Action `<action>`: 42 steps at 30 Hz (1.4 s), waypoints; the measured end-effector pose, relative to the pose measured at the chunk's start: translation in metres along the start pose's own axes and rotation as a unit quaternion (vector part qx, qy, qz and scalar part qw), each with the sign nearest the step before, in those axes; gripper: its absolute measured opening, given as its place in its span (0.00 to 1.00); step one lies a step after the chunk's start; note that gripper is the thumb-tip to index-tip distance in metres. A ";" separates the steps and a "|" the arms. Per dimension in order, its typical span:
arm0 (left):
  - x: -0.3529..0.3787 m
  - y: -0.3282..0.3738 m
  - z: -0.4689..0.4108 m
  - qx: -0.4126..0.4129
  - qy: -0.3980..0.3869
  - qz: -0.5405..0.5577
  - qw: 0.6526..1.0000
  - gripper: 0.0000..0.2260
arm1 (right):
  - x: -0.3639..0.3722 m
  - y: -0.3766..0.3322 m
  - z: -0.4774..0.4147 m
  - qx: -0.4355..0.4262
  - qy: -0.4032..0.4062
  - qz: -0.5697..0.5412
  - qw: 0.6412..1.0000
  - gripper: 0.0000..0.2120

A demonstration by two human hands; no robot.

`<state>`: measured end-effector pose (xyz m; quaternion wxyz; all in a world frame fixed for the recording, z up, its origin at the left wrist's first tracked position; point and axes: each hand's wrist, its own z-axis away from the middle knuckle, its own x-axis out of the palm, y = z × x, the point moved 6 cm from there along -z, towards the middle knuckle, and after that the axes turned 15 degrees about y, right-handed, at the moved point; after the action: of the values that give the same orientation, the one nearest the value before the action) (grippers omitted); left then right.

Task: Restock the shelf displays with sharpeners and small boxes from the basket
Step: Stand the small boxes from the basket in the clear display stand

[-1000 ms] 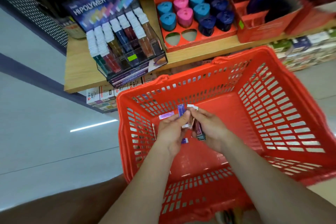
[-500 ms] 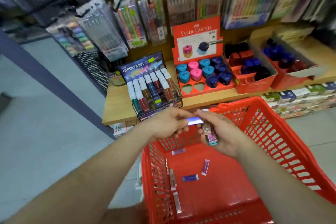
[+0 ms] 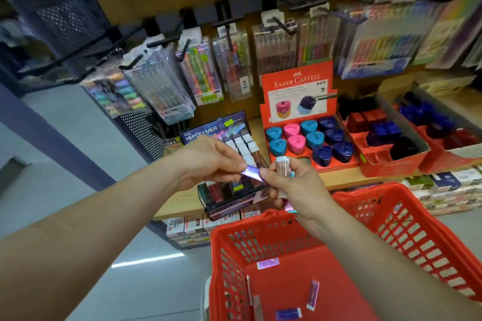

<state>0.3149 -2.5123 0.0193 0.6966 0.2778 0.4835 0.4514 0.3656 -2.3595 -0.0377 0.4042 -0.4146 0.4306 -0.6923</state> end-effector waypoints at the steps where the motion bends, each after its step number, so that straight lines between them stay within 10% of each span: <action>1: -0.001 0.002 -0.006 0.009 0.006 0.003 1.000 0.03 | 0.001 0.001 -0.003 0.009 0.002 -0.002 1.000 0.07; 7: -0.021 0.029 -0.049 0.129 0.148 -0.029 0.980 0.03 | -0.007 -0.005 -0.026 0.159 -0.032 -0.078 0.984 0.03; 17: -0.002 0.037 -0.101 0.238 0.249 -0.217 0.913 0.06 | -0.031 -0.001 -0.058 0.139 -0.042 -0.106 0.984 0.11; 27: 0.033 0.030 -0.108 0.345 0.163 -0.407 0.830 0.10 | -0.035 0.007 -0.066 0.135 -0.016 -0.123 0.983 0.17; 42: 0.041 0.031 -0.110 0.349 0.073 -0.457 0.815 0.16 | -0.039 0.013 -0.063 0.161 0.019 -0.094 0.982 0.06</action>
<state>0.2072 -2.4673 -0.0143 0.6417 0.2151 0.7295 -0.0988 0.3228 -2.3111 -0.0762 0.3903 -0.3701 0.2803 -0.7950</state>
